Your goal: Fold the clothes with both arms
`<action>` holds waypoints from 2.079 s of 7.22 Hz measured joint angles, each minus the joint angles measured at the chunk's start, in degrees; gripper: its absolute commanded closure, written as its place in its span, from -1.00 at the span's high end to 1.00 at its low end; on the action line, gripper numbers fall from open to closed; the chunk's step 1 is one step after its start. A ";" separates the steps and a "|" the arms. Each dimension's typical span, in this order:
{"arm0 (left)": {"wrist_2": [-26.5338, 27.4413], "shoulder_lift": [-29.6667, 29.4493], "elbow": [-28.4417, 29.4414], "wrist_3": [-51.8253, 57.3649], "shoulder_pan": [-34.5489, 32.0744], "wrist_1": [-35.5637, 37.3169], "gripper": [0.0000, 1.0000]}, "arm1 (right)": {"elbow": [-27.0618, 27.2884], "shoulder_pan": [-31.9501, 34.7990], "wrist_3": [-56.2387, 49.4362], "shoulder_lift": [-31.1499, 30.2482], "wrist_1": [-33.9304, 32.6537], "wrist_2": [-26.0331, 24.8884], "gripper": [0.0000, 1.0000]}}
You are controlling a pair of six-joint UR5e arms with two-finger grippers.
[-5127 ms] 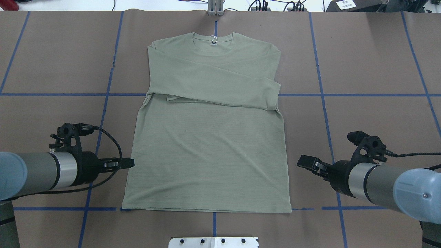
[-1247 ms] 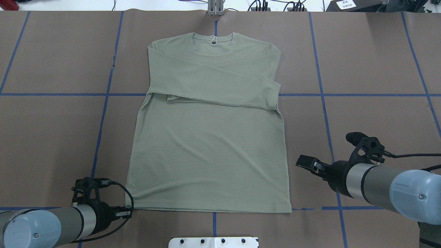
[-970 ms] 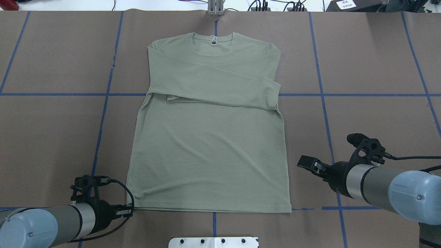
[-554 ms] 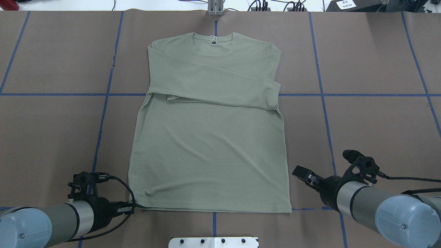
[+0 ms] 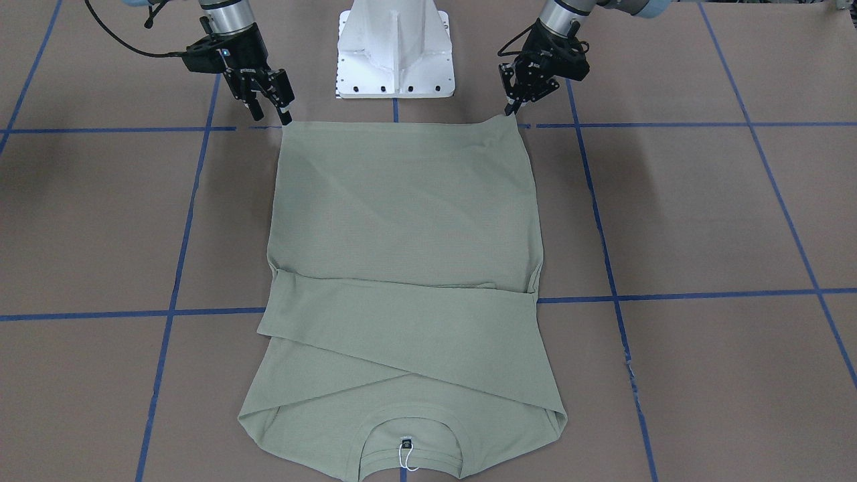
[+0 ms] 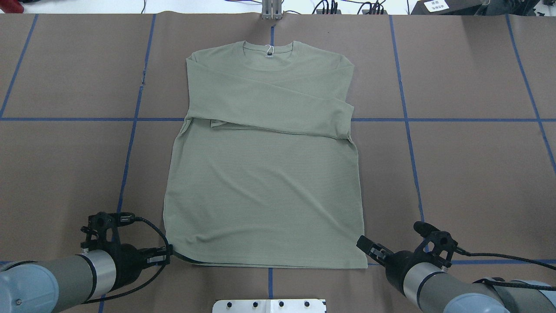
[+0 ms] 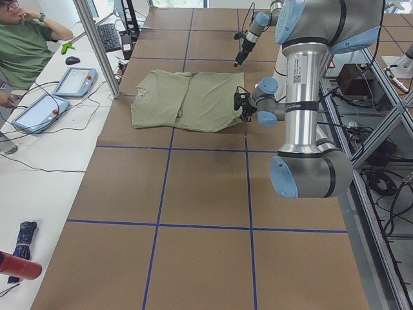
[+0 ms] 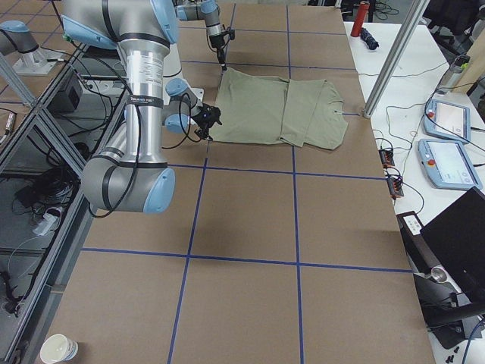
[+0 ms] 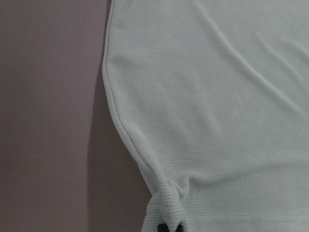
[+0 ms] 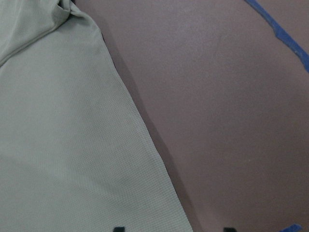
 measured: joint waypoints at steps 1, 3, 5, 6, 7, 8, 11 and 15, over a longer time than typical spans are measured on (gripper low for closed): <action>0.43 0.05 -0.18 0.00 0.00 0.00 -1.00 | -1.24 -0.81 -0.02 0.72 0.00 -0.47 0.36; 1.09 0.09 -0.50 0.00 0.22 0.00 -1.00 | -2.18 -1.58 -0.25 1.27 0.00 -0.66 0.34; 1.20 0.09 -0.65 0.00 0.47 0.00 -1.00 | -2.71 -2.56 -0.30 1.35 -0.10 -0.62 0.24; 1.21 0.09 -0.68 0.00 0.53 0.00 -1.00 | -3.09 -2.96 -0.29 1.38 -0.20 -0.62 0.17; 1.21 0.09 -0.69 0.00 0.57 0.00 -1.00 | -3.34 -3.22 -0.31 1.50 -0.28 -0.62 0.06; 1.21 0.09 -0.69 0.00 0.59 0.00 -1.00 | -3.44 -3.41 -0.32 1.72 -0.40 -0.62 -0.14; 1.24 0.09 -1.00 0.00 0.61 0.00 -1.00 | -3.62 -3.51 -0.57 1.94 -0.66 -0.61 -0.90; 1.19 0.09 -1.50 0.00 0.61 0.04 -1.00 | -2.40 -2.14 -0.97 3.44 -4.50 -0.17 -1.00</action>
